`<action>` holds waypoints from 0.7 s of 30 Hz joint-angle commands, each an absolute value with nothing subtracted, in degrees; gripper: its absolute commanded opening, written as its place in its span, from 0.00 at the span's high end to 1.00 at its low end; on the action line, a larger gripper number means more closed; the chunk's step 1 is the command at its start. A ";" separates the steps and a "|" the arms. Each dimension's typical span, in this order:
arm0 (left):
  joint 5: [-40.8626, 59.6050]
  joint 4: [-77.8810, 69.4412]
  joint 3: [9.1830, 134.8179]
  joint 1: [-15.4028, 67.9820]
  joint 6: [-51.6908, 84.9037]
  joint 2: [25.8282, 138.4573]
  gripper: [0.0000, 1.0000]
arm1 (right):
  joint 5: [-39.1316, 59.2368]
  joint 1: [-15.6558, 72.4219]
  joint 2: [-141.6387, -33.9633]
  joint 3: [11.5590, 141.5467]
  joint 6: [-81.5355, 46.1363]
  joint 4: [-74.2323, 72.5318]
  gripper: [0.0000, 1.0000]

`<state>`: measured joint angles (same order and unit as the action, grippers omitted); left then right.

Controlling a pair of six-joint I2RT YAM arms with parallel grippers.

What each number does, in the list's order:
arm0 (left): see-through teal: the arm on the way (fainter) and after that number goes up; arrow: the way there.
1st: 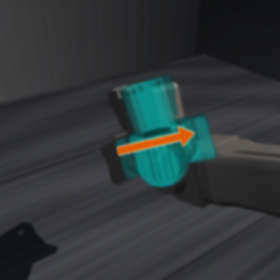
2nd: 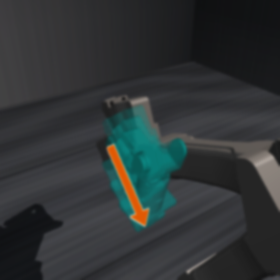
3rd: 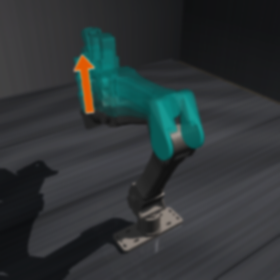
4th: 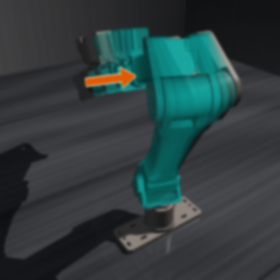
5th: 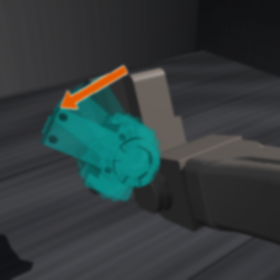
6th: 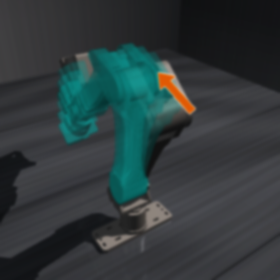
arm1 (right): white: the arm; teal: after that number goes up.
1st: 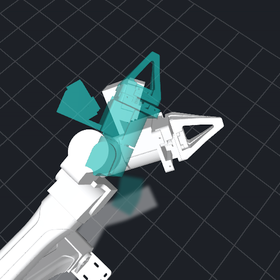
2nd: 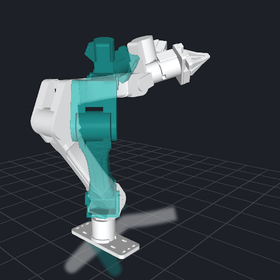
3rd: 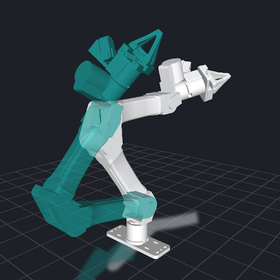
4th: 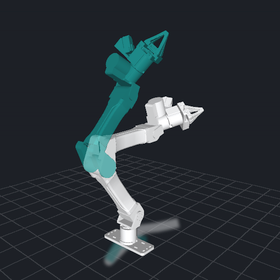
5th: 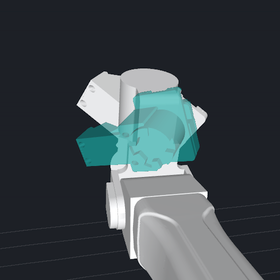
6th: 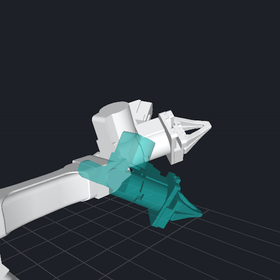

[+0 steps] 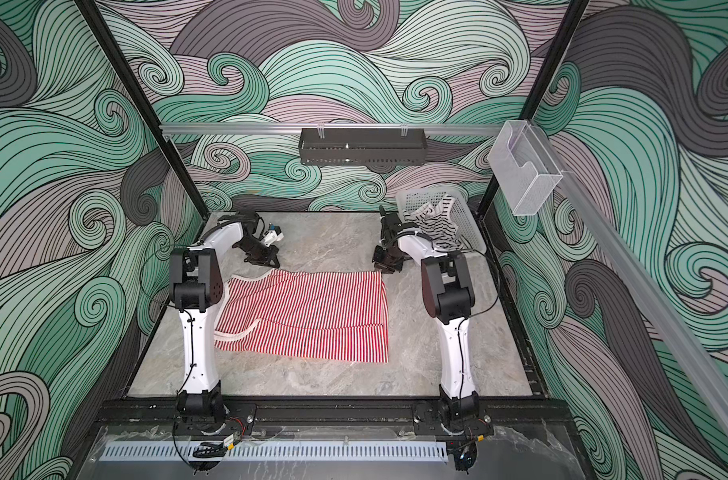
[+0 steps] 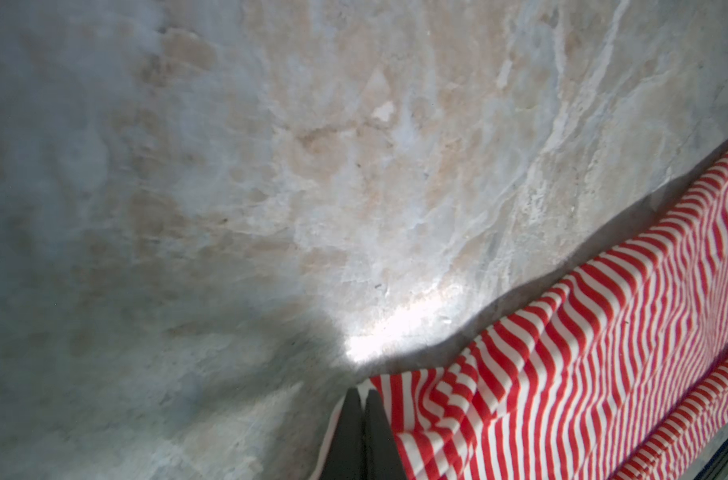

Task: Fold and stack the tank tops
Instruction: 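Lower both grippers onto the folded edge's two ends and grasp them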

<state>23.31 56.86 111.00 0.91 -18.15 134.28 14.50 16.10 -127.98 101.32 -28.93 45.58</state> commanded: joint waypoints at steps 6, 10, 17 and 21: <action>24.57 58.50 112.41 1.05 -17.24 132.98 1.00 | 16.44 14.77 -131.81 104.32 -29.94 45.40 0.76; 24.95 58.38 112.34 1.05 -16.97 132.56 1.00 | 17.10 14.72 -131.88 104.48 -29.68 45.36 0.93; 24.74 57.75 111.18 0.71 -16.52 130.31 1.00 | 15.38 14.41 -127.47 100.95 -27.96 45.39 1.00; 24.91 56.46 108.94 0.20 -16.17 127.79 1.00 | 14.96 14.33 -124.20 97.96 -26.70 45.13 1.00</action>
